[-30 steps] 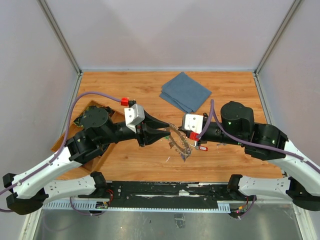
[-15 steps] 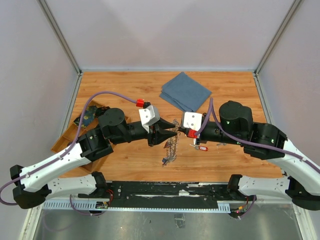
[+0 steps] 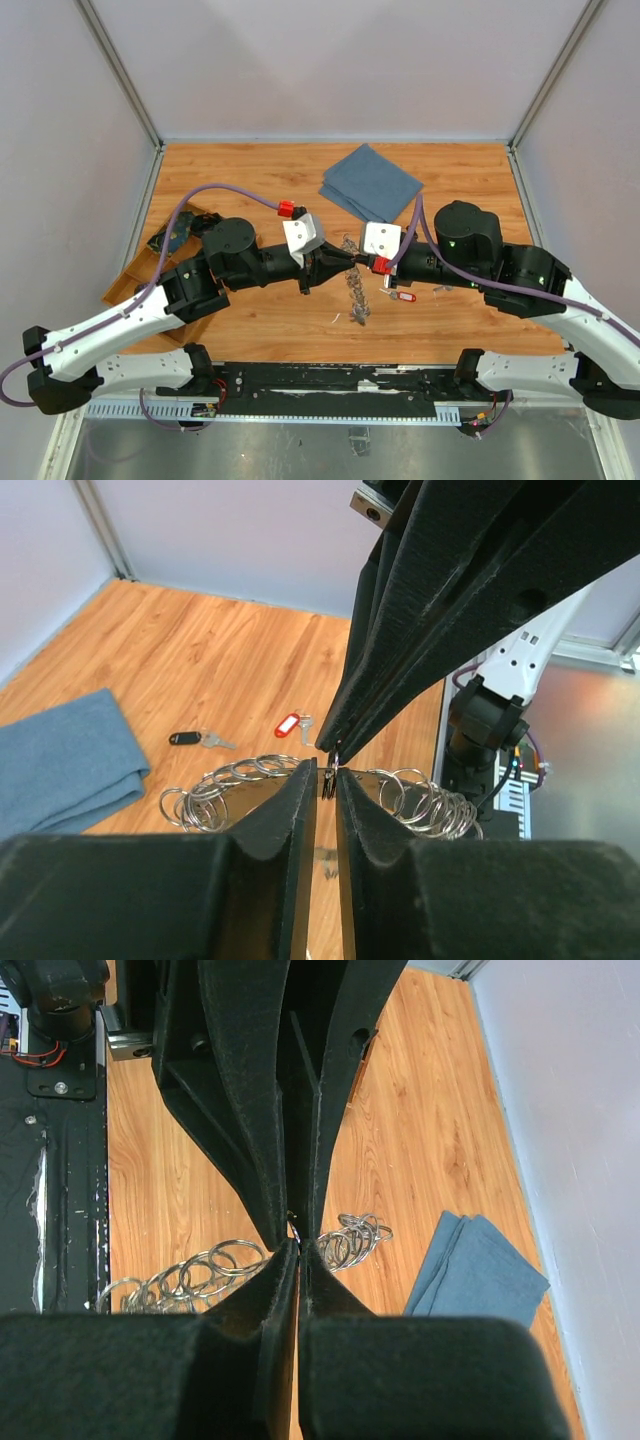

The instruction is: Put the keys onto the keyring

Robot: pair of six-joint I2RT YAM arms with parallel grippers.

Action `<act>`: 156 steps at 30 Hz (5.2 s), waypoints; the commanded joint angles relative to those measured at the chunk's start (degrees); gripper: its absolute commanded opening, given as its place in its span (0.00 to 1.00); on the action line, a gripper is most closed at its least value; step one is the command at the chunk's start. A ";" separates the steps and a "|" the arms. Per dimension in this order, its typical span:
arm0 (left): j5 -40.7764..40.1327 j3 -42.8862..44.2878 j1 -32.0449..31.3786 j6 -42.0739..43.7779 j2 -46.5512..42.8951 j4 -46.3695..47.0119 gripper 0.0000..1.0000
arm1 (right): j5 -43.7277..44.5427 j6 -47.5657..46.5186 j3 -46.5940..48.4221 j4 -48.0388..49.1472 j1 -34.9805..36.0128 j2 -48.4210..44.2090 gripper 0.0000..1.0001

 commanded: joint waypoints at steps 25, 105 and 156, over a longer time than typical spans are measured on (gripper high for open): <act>-6.53 -0.06 -0.89 3.63 -2.41 0.10 0.00 | 16.74 5.94 -12.41 15.58 0.83 -12.68 0.39; -6.13 -29.87 -14.99 60.59 -12.23 31.92 0.01 | -12.88 31.14 -38.13 22.52 -38.88 -14.17 0.50; -7.61 -26.42 -3.77 30.09 -7.78 37.61 0.00 | 8.62 38.97 -36.45 11.58 -39.01 -1.66 0.46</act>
